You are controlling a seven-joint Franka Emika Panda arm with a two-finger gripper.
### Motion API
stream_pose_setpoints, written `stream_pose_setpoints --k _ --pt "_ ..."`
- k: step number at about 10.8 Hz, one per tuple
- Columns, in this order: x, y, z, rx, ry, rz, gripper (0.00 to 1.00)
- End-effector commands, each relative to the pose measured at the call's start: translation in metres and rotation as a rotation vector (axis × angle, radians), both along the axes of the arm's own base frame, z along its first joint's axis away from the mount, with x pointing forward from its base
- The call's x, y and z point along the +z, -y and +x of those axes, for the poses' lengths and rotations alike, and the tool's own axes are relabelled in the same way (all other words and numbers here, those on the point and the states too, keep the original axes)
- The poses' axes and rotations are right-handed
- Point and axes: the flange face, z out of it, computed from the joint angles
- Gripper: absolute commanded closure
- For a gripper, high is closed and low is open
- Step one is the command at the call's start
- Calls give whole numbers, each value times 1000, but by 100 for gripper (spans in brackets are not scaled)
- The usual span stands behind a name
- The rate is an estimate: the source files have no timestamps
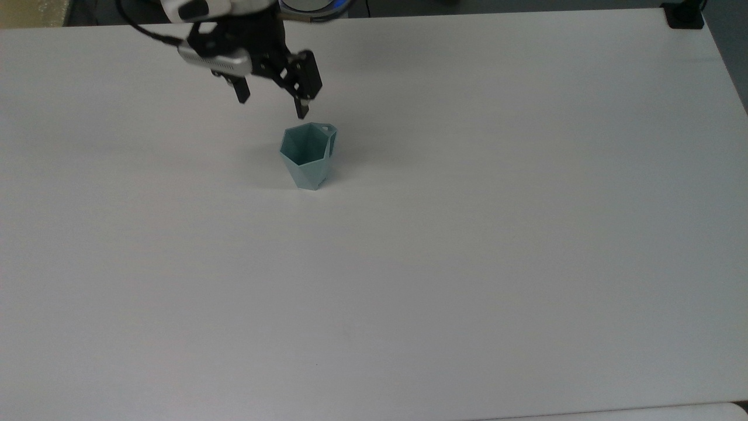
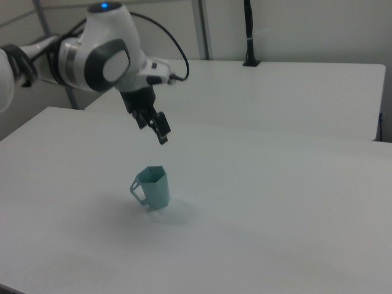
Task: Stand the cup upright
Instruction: 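Open the gripper and raise it away from the upright cup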
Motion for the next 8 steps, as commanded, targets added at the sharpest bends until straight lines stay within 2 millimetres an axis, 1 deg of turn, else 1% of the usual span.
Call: stream_pose_setpoints --k 1,2,3,4,6,7,8 --pt "51 19 -25 142 -58 6 0" --pt "66 37 -36 197 -79 -8 0" --pt "76 52 -41 222 -88 -16 0" --pt "84 57 -42 242 -89 -27 0" --pt "88 69 -41 226 -85 -41 0" --pt "93 70 -39 225 -75 -53 0" --pt "92 71 -39 225 -78 -53 0"
